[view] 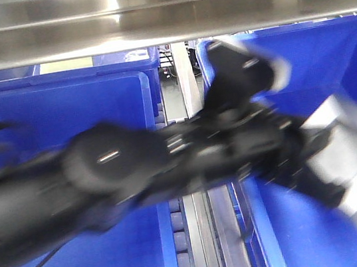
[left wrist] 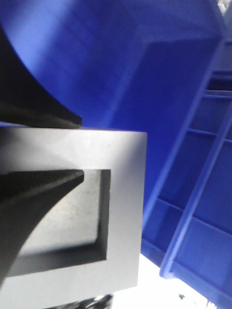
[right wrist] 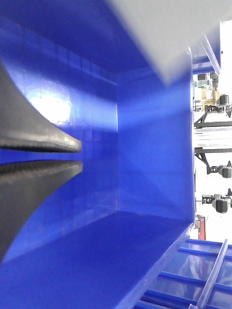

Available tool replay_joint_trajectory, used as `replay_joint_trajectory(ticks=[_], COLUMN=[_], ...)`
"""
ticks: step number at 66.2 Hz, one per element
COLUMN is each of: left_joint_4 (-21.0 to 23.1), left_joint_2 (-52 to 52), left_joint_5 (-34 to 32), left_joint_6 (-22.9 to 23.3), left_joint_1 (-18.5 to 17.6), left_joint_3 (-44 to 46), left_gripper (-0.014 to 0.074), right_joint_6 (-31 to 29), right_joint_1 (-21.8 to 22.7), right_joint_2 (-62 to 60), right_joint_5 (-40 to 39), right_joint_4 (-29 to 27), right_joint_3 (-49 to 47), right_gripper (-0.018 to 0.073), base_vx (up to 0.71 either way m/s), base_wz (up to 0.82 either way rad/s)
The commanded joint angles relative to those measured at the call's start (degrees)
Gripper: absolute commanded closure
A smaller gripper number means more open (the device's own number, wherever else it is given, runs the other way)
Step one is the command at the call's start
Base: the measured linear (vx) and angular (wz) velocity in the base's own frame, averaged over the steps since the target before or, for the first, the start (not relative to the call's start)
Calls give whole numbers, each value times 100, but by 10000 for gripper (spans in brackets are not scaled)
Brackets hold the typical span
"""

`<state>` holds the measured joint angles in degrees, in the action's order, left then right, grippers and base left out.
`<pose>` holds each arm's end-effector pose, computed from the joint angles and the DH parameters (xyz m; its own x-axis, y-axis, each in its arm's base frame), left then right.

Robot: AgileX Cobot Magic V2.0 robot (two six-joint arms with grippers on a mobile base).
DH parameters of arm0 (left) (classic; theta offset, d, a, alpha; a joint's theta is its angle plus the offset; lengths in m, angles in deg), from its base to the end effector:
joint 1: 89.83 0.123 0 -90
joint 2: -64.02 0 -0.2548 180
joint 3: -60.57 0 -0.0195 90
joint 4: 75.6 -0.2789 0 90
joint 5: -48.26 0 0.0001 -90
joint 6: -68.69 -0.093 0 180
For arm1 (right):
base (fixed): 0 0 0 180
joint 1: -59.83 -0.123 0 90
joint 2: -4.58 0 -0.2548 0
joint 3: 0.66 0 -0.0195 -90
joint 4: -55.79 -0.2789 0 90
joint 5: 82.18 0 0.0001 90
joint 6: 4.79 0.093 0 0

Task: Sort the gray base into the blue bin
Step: 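Lower the block into that blue bin and open the left gripper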

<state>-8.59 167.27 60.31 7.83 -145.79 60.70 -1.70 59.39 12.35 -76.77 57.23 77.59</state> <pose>0.2209 -0.3591 0.2986 -0.2618 0.2138 -0.9411 0.8940 0.4210 -0.1530 0.1174 0.0007 0.1938 -0.0251 0.0287 -0.9993 -0.0046 0.9996 0.0288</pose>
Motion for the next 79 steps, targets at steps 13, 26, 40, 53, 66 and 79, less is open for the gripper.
replay_joint_trajectory(ticks=[13,26,40,53,66,79], left_joint_4=[208,208,195,189,26,-27], left_joint_2=[799,1142,1274,1363,1476,1524], left_joint_5=[-191,-242,-276,-252,-354,-375], left_joint_6=[9,9,9,9,4,4], left_joint_1=[-31,-31,-31,-14,-14,-14], left_joint_3=[1174,1198,1190,1190,1190,1190], left_gripper=[600,585,538,470,402,336], right_joint_6=[-38,-38,-38,-38,-38,-38], right_joint_1=[21,21,21,21,21,21], right_joint_2=[-50,-50,-50,-50,-50,-50], right_joint_5=[-447,-447,-447,-447,-447,-447], right_joint_4=[37,37,37,37,37,37], right_joint_3=[-22,-22,-22,-22,-22,-22], right_gripper=[564,564,564,564,564,564], base_vx=[0,0,0,0,0,0], base_wz=[0,0,0,0,0,0])
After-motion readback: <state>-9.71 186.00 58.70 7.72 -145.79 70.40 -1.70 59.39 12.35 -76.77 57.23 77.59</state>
